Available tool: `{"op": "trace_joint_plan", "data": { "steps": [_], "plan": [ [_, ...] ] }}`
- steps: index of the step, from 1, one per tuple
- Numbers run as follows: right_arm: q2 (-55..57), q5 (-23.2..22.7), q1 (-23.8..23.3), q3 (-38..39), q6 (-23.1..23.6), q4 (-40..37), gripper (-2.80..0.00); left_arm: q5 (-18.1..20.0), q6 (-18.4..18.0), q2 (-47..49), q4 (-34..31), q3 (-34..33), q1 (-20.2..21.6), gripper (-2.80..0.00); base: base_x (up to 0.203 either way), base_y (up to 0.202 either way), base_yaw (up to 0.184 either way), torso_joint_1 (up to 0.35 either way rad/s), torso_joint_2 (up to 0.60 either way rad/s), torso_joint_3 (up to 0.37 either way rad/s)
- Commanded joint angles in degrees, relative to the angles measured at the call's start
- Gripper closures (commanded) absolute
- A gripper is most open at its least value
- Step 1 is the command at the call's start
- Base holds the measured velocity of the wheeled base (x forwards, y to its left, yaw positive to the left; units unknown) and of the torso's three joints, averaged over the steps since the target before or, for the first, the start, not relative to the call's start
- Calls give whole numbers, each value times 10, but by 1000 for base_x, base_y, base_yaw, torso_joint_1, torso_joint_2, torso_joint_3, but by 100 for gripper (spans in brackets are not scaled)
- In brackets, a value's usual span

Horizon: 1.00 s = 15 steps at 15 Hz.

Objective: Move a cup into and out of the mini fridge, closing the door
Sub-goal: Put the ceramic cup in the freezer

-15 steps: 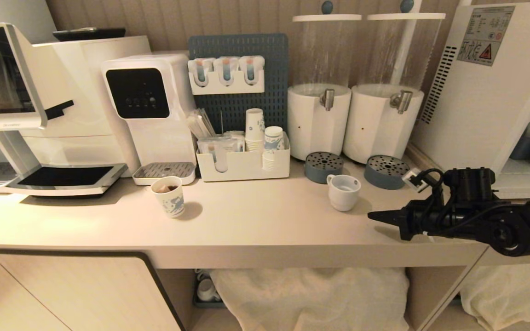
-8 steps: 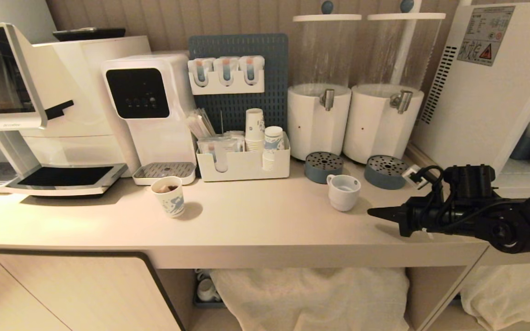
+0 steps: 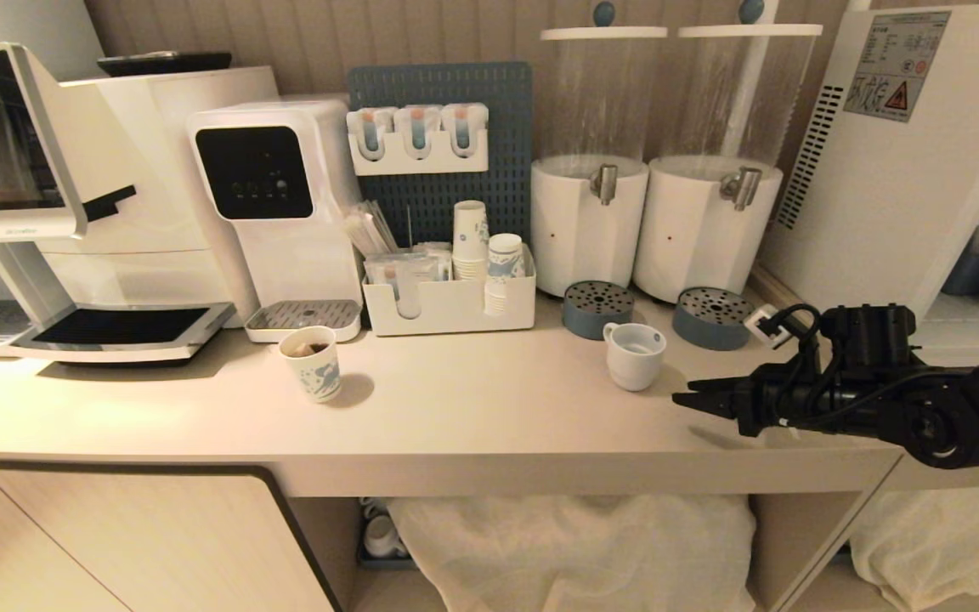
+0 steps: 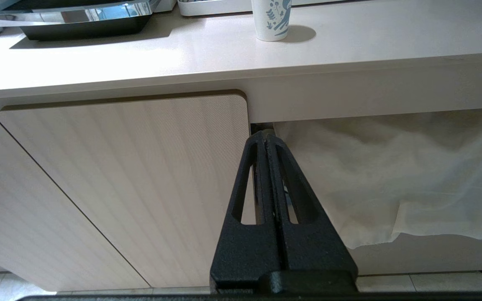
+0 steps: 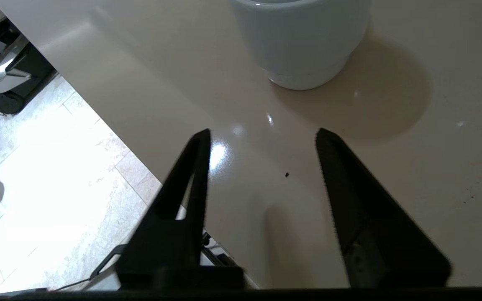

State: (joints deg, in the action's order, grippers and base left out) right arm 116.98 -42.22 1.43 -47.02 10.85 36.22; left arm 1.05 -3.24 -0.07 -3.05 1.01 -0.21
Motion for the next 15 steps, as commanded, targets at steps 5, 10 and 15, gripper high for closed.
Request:
{"op": "trace_joint_plan", "data": {
  "steps": [5,10,15],
  "plan": [
    [27,4,1,-32,2,23,-280,0,0,1,0,0,0,0,0,0,0,0,0,0],
    [67,24,20,-77,3,35,-280,0,1,1,0,0,0,0,0,0,0,0,0,0],
    [88,24,27,-93,3,35,-280,0,1,1,0,0,0,0,0,0,0,0,0,0]
  ]
}}
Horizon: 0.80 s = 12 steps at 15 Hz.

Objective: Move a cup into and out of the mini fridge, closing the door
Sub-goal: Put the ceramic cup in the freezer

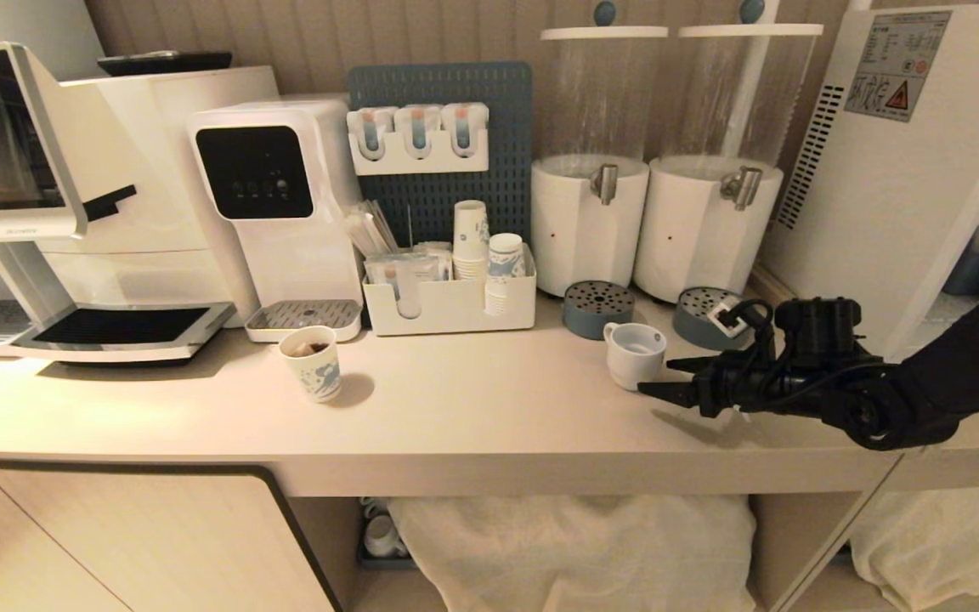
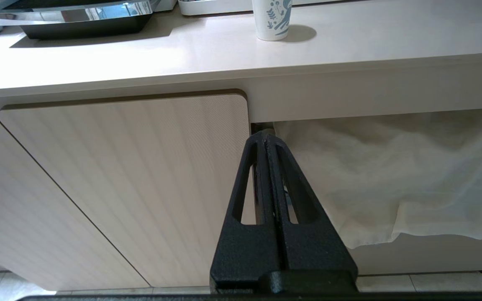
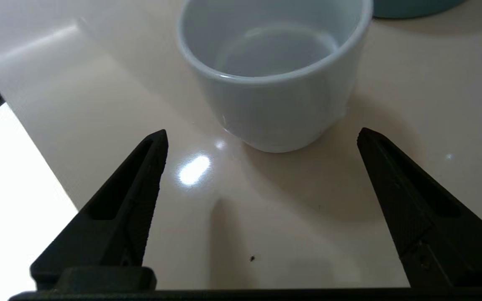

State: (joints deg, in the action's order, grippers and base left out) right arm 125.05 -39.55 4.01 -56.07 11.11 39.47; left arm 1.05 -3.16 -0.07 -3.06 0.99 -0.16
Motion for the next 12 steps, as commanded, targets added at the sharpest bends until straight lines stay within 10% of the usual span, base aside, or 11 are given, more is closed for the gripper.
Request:
{"op": "trace_joint_plan", "data": {
  "steps": [1,12],
  "plan": [
    [13,-3,1,-9,1,3,-280,0,0,1,0,0,0,0,0,0,0,0,0,0],
    [61,-3,10,-87,-2,-5,-280,0,0,1,0,0,0,0,0,0,0,0,0,0]
  ]
}}
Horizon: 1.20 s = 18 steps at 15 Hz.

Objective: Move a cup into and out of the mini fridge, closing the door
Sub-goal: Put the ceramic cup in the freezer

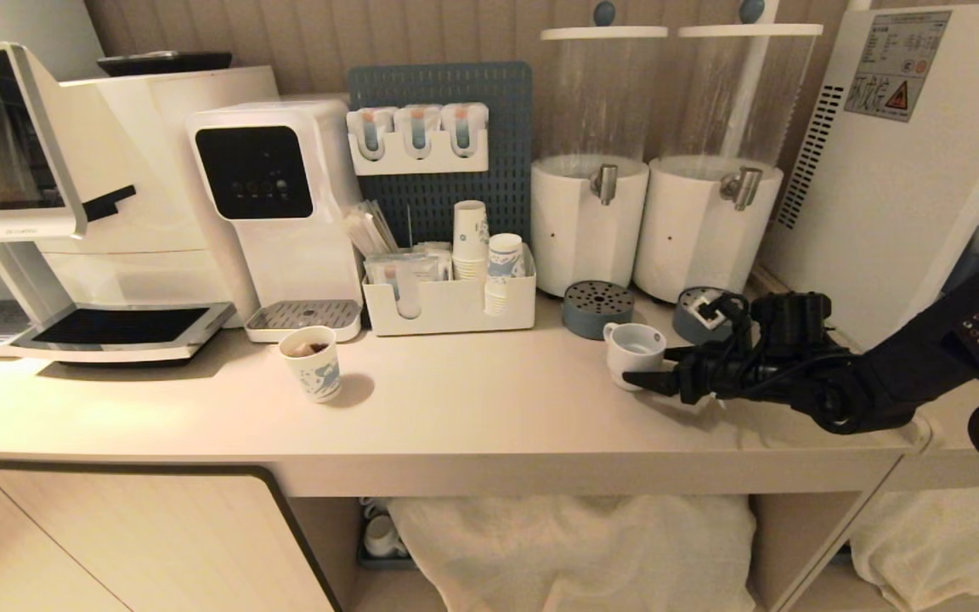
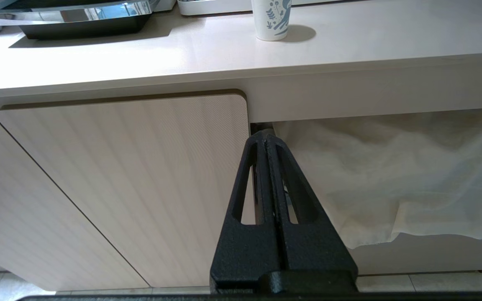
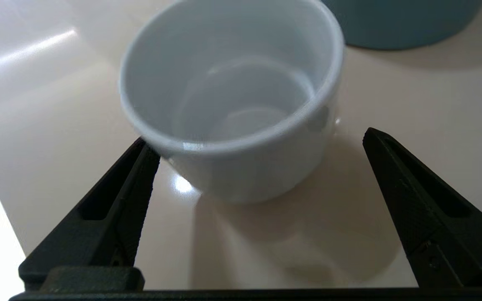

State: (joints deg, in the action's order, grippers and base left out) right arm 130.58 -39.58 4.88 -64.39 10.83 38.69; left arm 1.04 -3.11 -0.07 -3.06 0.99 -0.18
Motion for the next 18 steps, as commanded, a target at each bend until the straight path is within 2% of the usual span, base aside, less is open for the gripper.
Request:
{"op": "trace_joint_plan", "data": {
  "steps": [1,11,12,18],
  "plan": [
    [12,-2,2,-9,1,2,-280,0,0,1,0,0,0,0,0,0,0,0,0,0],
    [24,-1,9,-25,0,3,-280,0,6,1,0,0,0,0,0,0,0,0,0,0],
    [24,-1,9,-24,0,3,0,0,6,1,0,0,0,0,0,0,0,0,0,0],
    [16,-2,8,-15,-1,2,0,-1,4,1,0,1,0,0,0,0,0,0,0,0]
  ]
}}
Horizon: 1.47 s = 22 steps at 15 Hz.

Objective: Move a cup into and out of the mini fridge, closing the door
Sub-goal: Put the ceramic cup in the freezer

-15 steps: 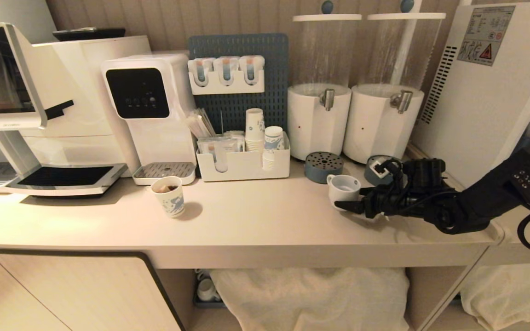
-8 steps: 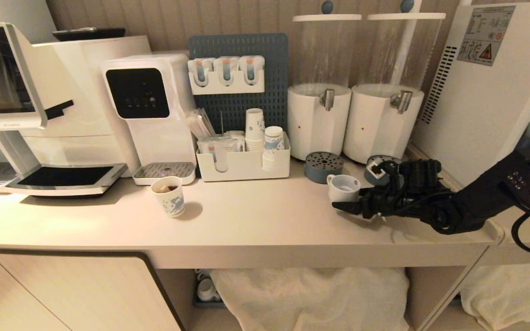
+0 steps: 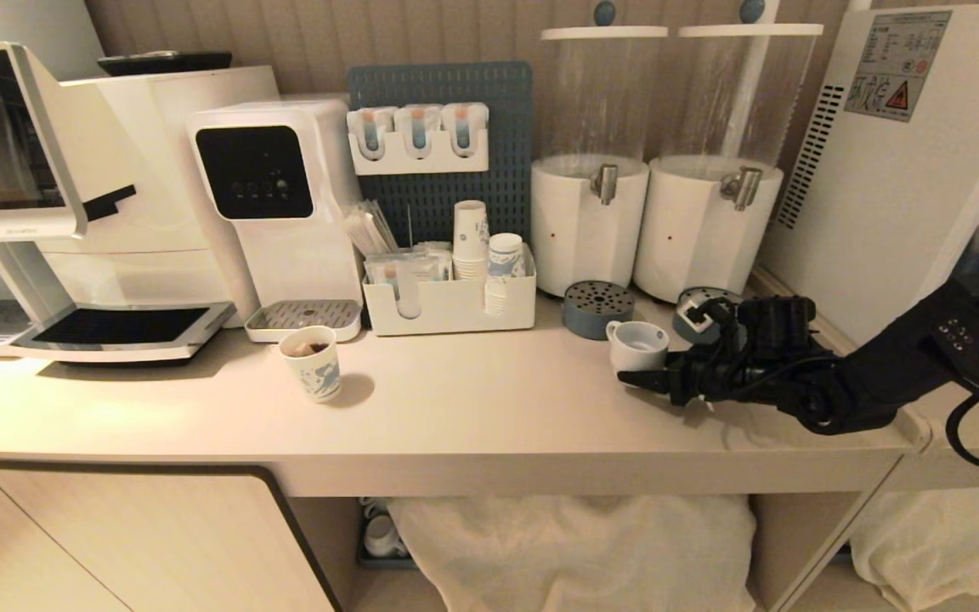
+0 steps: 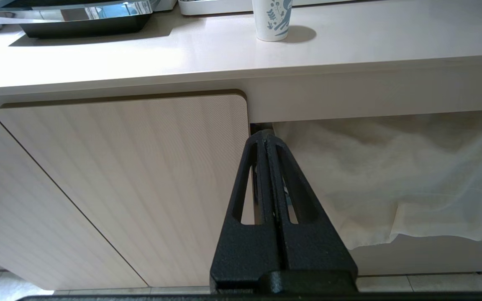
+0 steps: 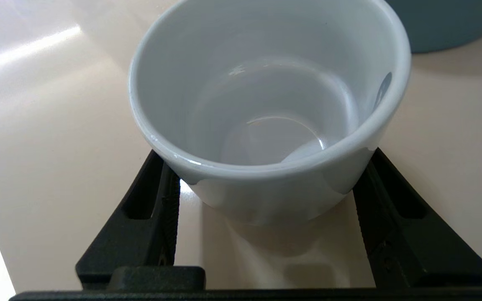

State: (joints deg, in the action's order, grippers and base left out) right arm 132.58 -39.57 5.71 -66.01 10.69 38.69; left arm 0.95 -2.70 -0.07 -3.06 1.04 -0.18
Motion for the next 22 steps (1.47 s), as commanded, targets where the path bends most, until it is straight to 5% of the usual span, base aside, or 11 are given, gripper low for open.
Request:
{"op": "trace_joint_plan", "data": {
  "steps": [1,6,13,22],
  "plan": [
    [-17,-2,0,13,0,2,0,0,0,1,0,0,0,0,0,0,0,0,0,0],
    [-113,-3,-14,78,-15,1,0,0,1,1,0,0,0,0,0,0,0,0,0,0],
    [-403,-34,-57,259,-17,-22,0,0,5,1,0,0,0,0,0,0,0,0,0,0],
    [-868,-101,-140,377,-16,-299,0,0,5,1,0,0,0,0,0,0,0,0,0,0]
  ]
}}
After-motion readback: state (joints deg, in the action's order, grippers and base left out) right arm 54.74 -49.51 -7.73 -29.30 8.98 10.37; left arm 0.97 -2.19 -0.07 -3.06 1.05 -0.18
